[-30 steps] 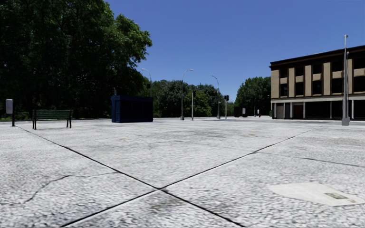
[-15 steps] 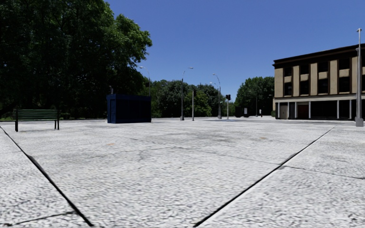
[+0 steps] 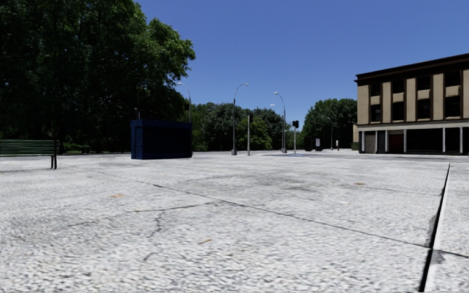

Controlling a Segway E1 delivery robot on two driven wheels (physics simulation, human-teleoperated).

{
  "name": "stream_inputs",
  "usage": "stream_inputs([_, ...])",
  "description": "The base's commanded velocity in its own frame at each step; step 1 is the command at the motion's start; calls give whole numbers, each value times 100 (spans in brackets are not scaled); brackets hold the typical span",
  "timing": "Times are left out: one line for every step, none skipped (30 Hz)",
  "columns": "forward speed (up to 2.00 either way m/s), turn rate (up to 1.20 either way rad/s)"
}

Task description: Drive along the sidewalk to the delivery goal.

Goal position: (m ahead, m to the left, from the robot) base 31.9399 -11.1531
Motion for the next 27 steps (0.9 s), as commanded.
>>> stream_inputs([200,0])
stream_inputs([200,0])
stream_inputs([200,0])
stream_inputs([200,0])
stream_inputs([200,0])
stream_inputs([200,0])
stream_inputs([200,0])
stream_inputs([200,0])
stream_inputs([200,0])
stream_inputs([200,0])
stream_inputs([200,0])
stream_inputs([200,0])
stream_inputs([200,0])
stream_inputs([200,0])
stream_inputs([200,0])
stream_inputs([200,0])
stream_inputs([200,0])
stream_inputs([200,0])
stream_inputs([200,0])
stream_inputs([200,0])
stream_inputs([200,0])
stream_inputs([200,0])
stream_inputs([200,0])
stream_inputs([200,0])
stream_inputs([200,0])
stream_inputs([200,0])
stream_inputs([200,0])
